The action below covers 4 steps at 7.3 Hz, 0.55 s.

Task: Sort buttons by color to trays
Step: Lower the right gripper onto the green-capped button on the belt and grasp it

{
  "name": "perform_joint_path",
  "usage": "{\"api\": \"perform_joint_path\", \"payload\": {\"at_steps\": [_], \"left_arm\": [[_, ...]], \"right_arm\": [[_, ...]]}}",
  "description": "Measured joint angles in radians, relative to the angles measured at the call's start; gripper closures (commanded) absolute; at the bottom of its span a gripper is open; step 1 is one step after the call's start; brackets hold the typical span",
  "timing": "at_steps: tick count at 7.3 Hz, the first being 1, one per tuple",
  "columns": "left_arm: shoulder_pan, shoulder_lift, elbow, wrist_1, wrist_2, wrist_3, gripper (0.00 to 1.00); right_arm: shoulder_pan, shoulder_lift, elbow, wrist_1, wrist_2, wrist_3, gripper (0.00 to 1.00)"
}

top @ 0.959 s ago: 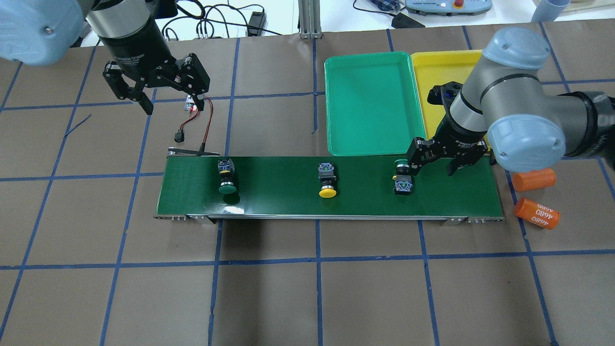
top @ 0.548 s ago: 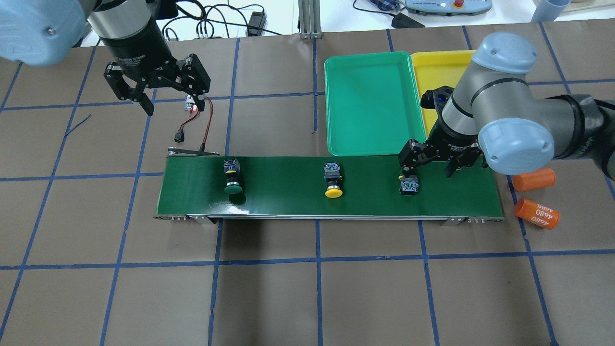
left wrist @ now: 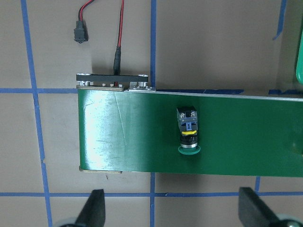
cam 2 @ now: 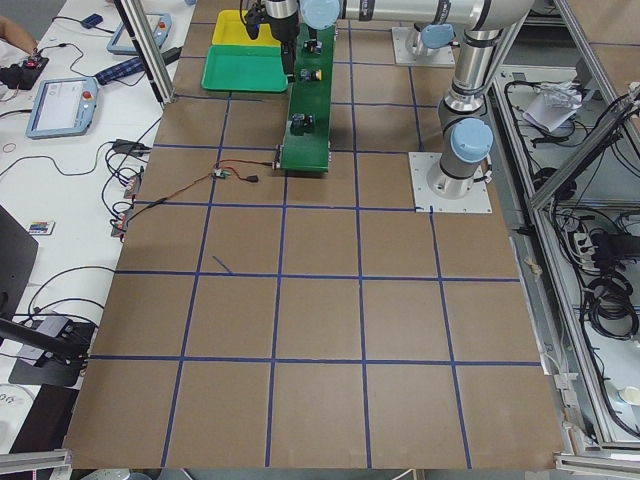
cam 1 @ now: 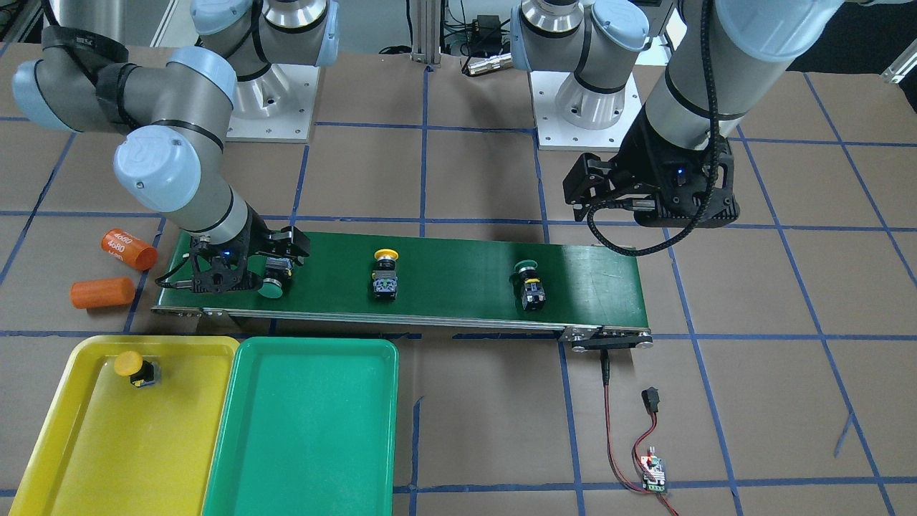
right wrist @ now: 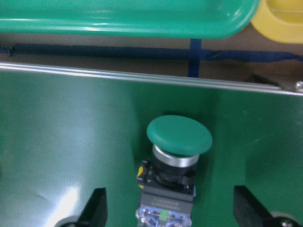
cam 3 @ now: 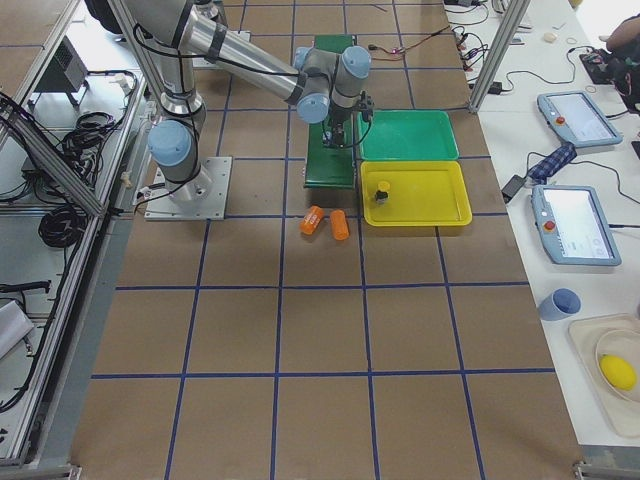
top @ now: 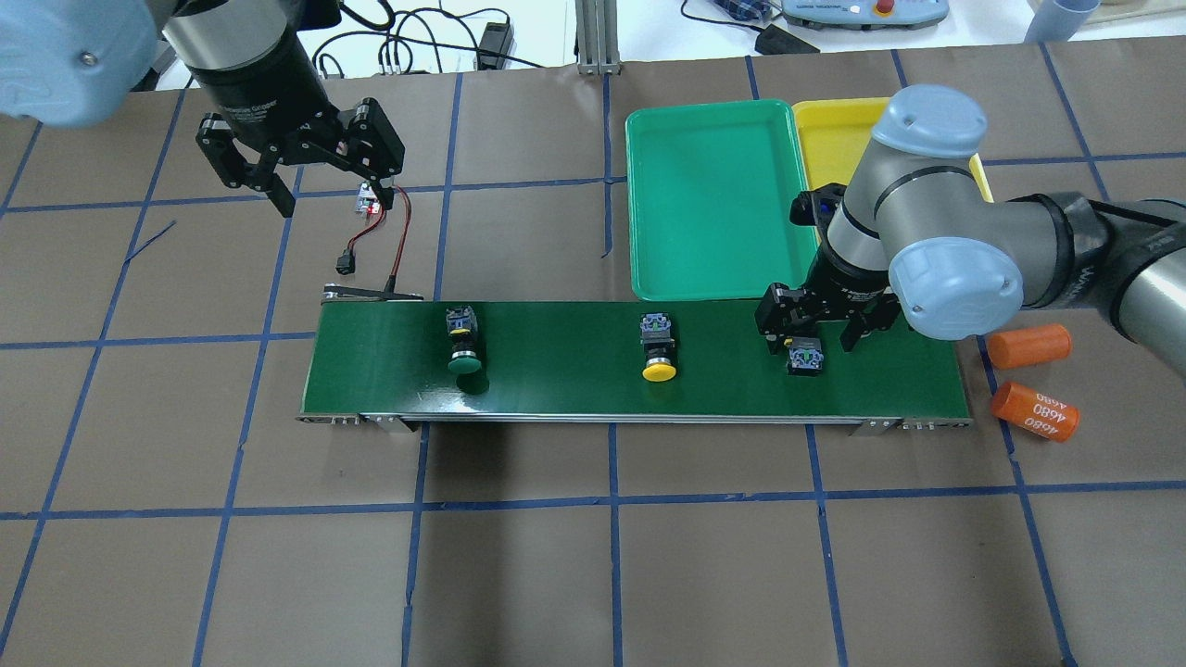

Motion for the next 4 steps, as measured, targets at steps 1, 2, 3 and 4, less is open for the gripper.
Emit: {"api": "perform_joint_path", "payload": {"at_steps": [1, 2, 3, 4], "left_arm": [[0.000, 0.000, -0.001, 0.007, 0.029, 0.001, 0.00], [0.000, -0.005, -0.001, 0.017, 0.049, -0.004, 0.00], [-0.001, -0.012, -0.001, 0.026, 0.051, -0.007, 0.00], [-0.001, -0.017, -0.001, 0.031, 0.019, -0.007, 0.00]], "right_arm": [[0.001, 0.004, 0.000, -0.005, -0.010, -0.007, 0.79], [0.001, 0.006, -0.001, -0.007, -0.034, -0.023, 0.85], [0.001, 0.007, -0.002, -0.008, -0.053, -0.042, 0.85], [0.001, 0.008, -0.007, -0.009, -0.061, -0.054, 0.83]]}}
